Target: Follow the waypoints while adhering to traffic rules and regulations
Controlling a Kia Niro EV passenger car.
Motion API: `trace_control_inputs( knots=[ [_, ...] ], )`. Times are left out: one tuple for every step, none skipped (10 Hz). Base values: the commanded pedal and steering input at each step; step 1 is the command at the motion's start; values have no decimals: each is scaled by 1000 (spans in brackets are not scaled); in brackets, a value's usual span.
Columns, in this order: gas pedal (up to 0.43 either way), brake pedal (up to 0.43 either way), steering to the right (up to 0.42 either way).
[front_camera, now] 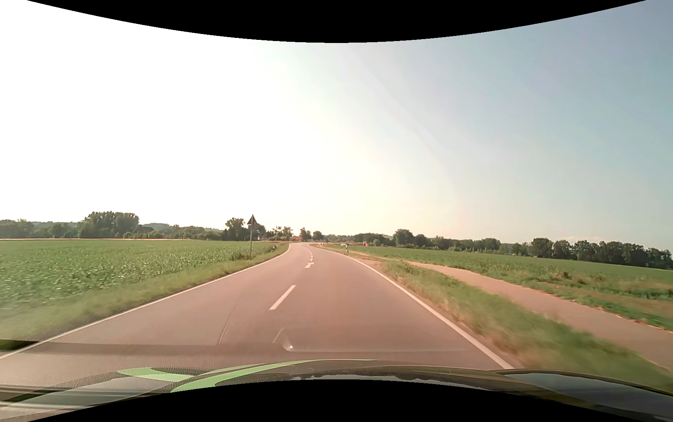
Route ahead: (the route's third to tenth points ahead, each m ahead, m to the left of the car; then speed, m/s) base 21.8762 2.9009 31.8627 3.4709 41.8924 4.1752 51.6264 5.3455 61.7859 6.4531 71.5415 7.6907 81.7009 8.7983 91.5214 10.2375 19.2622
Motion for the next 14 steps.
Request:
trace_control_inputs(
  knots=[
    [350,0,-11],
    [350,0,-11],
    [350,0,-12],
    [350,0,-14],
    [350,0,-14],
    [350,0,-15],
    [350,0,-15],
    [350,0,-16],
    [350,0,-16],
    [350,0,-16],
    [350,0,-16],
    [350,0,-16],
    [350,0,-16],
    [350,0,-16]
  ],
)
